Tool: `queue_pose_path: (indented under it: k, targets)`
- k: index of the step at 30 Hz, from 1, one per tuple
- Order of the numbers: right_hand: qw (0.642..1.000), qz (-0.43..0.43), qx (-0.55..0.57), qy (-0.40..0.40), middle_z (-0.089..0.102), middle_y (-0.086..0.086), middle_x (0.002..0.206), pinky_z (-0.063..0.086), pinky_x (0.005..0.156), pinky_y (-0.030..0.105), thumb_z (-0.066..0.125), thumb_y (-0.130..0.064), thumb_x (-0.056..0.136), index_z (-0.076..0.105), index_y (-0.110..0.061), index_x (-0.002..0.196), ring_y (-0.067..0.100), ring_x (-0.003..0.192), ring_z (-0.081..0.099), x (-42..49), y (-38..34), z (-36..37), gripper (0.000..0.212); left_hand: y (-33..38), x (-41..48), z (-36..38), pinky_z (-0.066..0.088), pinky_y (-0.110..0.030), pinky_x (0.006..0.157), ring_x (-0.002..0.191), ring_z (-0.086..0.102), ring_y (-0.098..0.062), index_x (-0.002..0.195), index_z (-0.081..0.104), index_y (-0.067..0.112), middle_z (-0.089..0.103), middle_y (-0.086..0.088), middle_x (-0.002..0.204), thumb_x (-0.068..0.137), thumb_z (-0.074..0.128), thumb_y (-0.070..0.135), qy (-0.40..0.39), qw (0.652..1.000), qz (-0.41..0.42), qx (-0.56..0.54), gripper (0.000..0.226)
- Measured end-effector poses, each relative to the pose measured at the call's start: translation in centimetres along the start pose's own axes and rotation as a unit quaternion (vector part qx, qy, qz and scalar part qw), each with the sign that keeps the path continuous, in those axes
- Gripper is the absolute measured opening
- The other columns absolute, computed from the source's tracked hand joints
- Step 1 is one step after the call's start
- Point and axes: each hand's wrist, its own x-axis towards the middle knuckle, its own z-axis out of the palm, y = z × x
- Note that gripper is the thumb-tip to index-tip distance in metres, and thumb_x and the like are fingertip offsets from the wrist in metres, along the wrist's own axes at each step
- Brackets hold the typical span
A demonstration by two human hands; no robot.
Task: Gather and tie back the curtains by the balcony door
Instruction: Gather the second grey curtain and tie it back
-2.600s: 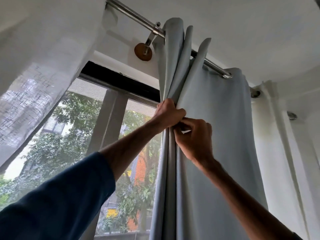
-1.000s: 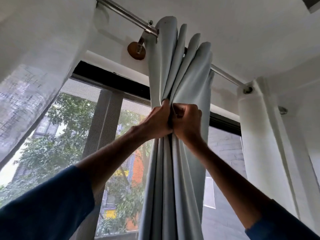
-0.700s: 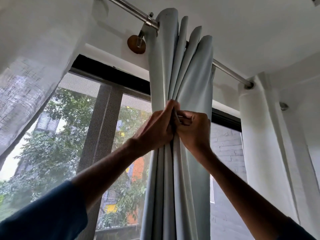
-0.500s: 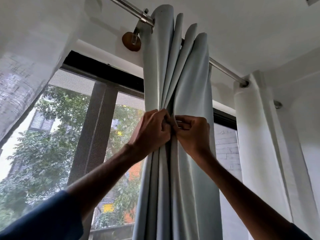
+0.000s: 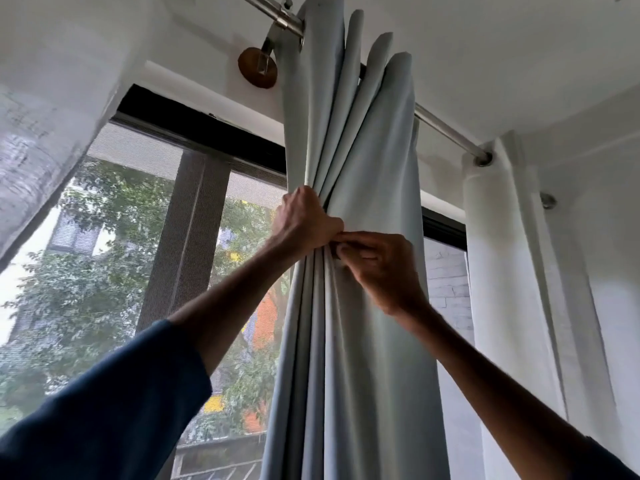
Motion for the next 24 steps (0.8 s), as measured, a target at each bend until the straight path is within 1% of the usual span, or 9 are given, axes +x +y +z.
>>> queue_pose_path:
  k: [3,5,9,11,14,16,20,22,24]
  targets:
    - [0.991,0.07,-0.009,0.111,0.077,-0.004,0.073,0.062,0.077,0.044,0.072,-0.019,0.084,0.077,-0.018,0.091,0.009,0.072,0.075,1.5,3.1,-1.8,0.008,-0.3,-0.3,0.0,0.035,-0.022,0.048,0.045,0.038,-0.014,0.048,0.048,0.011,0.04,0.002,0.046,0.066,0.079,0.025,0.009,1.0,0.026,0.009,0.038]
    - [0.969,0.097,-0.11,0.197,0.075,-0.008,0.084,0.057,0.085,0.043,0.079,-0.038,0.078,0.072,-0.019,0.095,0.009,0.08,0.071,2.7,6.1,-3.4,0.026,-0.3,-0.5,0.1,0.047,-0.03,0.054,0.044,0.037,-0.015,0.049,0.051,0.007,0.041,0.001,0.046,0.068,0.077,0.026,0.011,0.998,0.055,0.006,0.038]
    - [0.95,0.262,-0.076,0.15,0.066,-0.001,0.098,0.047,0.084,0.031,0.082,-0.07,0.06,0.063,-0.01,0.105,0.02,0.093,0.06,5.2,10.1,-5.4,0.077,0.0,-0.8,0.0,0.051,-0.034,0.062,0.048,0.034,-0.013,0.053,0.05,0.005,0.041,-0.002,0.051,0.073,0.074,0.025,0.012,0.996,0.092,0.0,0.037]
    - [0.954,0.277,-0.044,0.106,0.075,-0.005,0.09,0.053,0.093,0.035,0.087,-0.057,0.065,0.07,-0.007,0.112,0.015,0.089,0.067,6.0,10.8,-5.3,0.07,-0.2,-0.8,0.1,0.048,-0.033,0.062,0.05,0.032,-0.011,0.052,0.049,0.007,0.041,-0.002,0.052,0.073,0.074,0.025,0.013,0.996,0.094,0.003,0.038]
    - [0.96,0.22,-0.129,0.119,0.071,-0.001,0.075,0.051,0.083,0.034,0.084,-0.051,0.071,0.072,-0.012,0.088,0.02,0.08,0.066,6.5,11.6,-4.4,0.044,-0.3,-0.9,0.4,0.042,-0.032,0.055,0.049,0.033,-0.013,0.049,0.043,0.011,0.038,0.0,0.049,0.072,0.075,0.025,0.018,0.995,0.102,0.011,0.042]
    - [0.953,0.236,-0.143,0.128,0.061,0.001,0.075,0.041,0.071,0.029,0.08,-0.064,0.07,0.063,-0.012,0.075,0.019,0.076,0.057,6.7,11.4,-4.3,0.055,-0.1,-1.1,0.3,0.033,-0.029,0.053,0.048,0.031,-0.011,0.048,0.039,0.012,0.034,0.002,0.048,0.072,0.075,0.023,0.02,0.994,0.11,0.016,0.045]
    - [0.929,0.358,0.049,0.077,0.06,0.005,0.077,0.043,0.065,0.03,0.083,-0.074,0.05,0.061,-0.01,0.076,0.021,0.073,0.056,6.6,11.0,-5.3,0.073,0.0,-1.4,-0.5,0.025,-0.027,0.05,0.053,0.028,-0.006,0.05,0.035,0.013,0.033,0.001,0.052,0.075,0.076,0.023,0.006,0.993,0.114,0.024,0.049]
    - [0.936,0.338,0.018,0.091,0.061,0.002,0.068,0.045,0.064,0.032,0.084,-0.06,0.046,0.07,-0.014,0.074,0.023,0.071,0.057,6.7,11.1,-5.4,0.056,0.0,-1.4,-0.6,0.025,-0.028,0.05,0.053,0.029,-0.01,0.051,0.035,0.013,0.032,0.002,0.053,0.076,0.076,0.023,0.003,0.993,0.113,0.029,0.049]
    - [0.954,0.264,-0.077,0.123,0.057,-0.003,0.057,0.045,0.061,0.031,0.072,-0.037,0.061,0.07,-0.014,0.065,0.024,0.064,0.059,6.3,9.5,-4.7,0.024,-0.1,-1.5,-0.6,0.031,-0.028,0.053,0.053,0.031,-0.016,0.051,0.033,0.016,0.03,0.003,0.053,0.073,0.077,0.022,0.007,0.994,0.104,0.037,0.051]
